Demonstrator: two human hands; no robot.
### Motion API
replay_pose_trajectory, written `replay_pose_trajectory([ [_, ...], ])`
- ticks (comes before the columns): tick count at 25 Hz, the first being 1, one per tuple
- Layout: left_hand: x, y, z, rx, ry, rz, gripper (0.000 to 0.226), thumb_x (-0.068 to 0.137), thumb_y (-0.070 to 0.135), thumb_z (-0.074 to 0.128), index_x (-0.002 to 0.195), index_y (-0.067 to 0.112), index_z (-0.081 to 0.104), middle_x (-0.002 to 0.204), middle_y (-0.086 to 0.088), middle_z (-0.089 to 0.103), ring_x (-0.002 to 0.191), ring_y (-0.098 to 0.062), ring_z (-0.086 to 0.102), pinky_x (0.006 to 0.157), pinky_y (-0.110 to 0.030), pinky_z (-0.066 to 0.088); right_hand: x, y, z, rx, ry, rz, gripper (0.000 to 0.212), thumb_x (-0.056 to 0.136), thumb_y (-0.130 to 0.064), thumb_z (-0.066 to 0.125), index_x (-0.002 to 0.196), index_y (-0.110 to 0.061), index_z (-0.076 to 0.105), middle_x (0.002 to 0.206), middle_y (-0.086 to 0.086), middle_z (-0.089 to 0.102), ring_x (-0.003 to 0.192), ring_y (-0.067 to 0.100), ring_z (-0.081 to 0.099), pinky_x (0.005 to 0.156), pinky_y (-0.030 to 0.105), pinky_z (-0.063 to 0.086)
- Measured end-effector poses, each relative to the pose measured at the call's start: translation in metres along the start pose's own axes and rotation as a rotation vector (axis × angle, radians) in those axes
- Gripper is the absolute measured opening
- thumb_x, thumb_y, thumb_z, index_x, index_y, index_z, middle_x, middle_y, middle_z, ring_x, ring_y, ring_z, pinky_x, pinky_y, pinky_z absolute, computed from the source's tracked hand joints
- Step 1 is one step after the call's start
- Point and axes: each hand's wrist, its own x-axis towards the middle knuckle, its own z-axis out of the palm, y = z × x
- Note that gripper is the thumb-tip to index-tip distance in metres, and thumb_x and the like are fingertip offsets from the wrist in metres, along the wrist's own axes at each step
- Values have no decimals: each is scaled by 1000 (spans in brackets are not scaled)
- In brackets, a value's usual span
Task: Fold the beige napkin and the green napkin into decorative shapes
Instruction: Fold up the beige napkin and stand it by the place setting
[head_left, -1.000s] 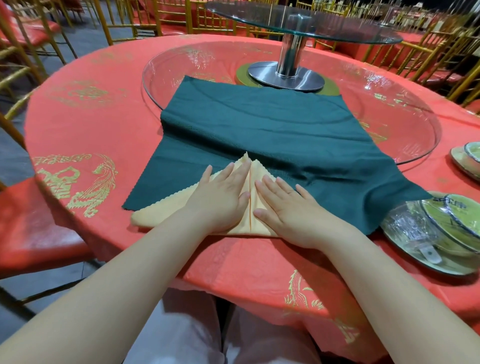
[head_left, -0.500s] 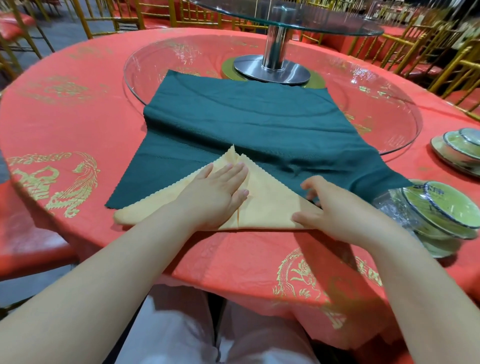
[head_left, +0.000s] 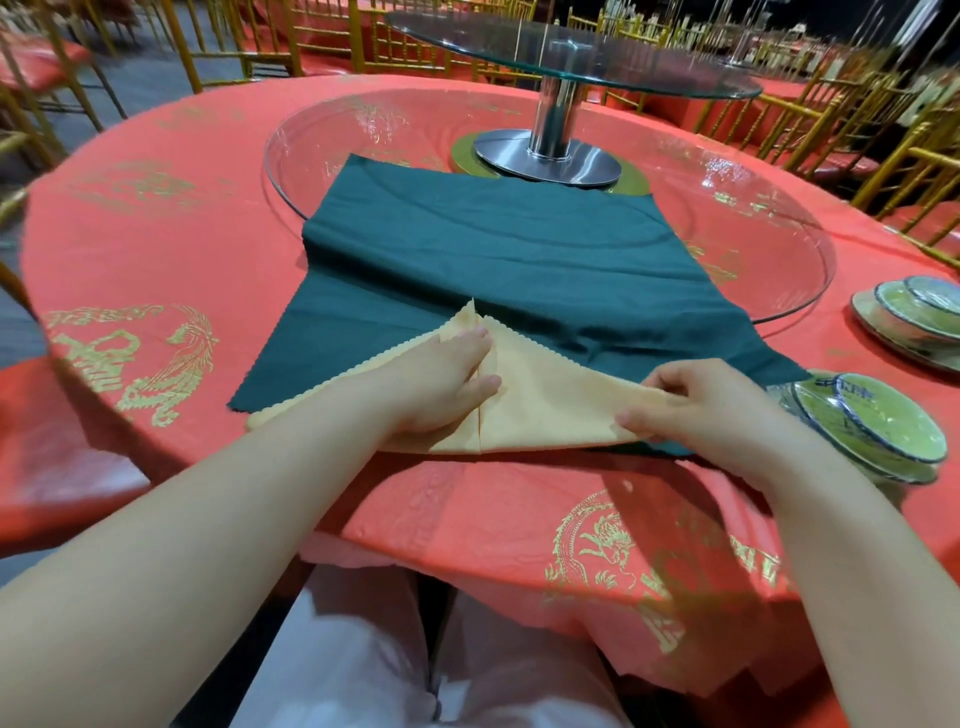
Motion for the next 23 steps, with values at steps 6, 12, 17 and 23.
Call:
replay_pose_trajectory([
  [6,13,-18,-22,-260,5,26,26,96,19,44,115,4,53,111,-11,59,103,-27,54,91,-35,37,-5,-37,1,530,261,-185,15,73,-5,74,70,-5,59,42,-7,56,37,-1,44,39,10,30],
  [12,-18,-41,-50,-846,287,-60,26,97,11,40,114,15,58,122,0,59,109,-7,56,98,-23,41,-2,-92,22,397,426,-345,14,68,-22,70,67,-15,58,59,-6,59,56,12,54,57,36,47],
  [17,-110,-79,-55,-434,196,-74,26,76,35,68,100,39,61,107,23,62,102,9,53,83,-2,35,-10,-126,45,216,515,-461,14,76,-23,68,72,-15,57,63,-4,61,59,18,56,60,37,47],
  [23,-134,-89,-28,-486,291,-139,39,77,15,73,104,39,58,102,16,67,97,-5,59,85,-17,44,-7,-162,107,8,592,-687,20,80,-26,60,70,-19,44,61,-5,52,55,26,51,56,39,44],
])
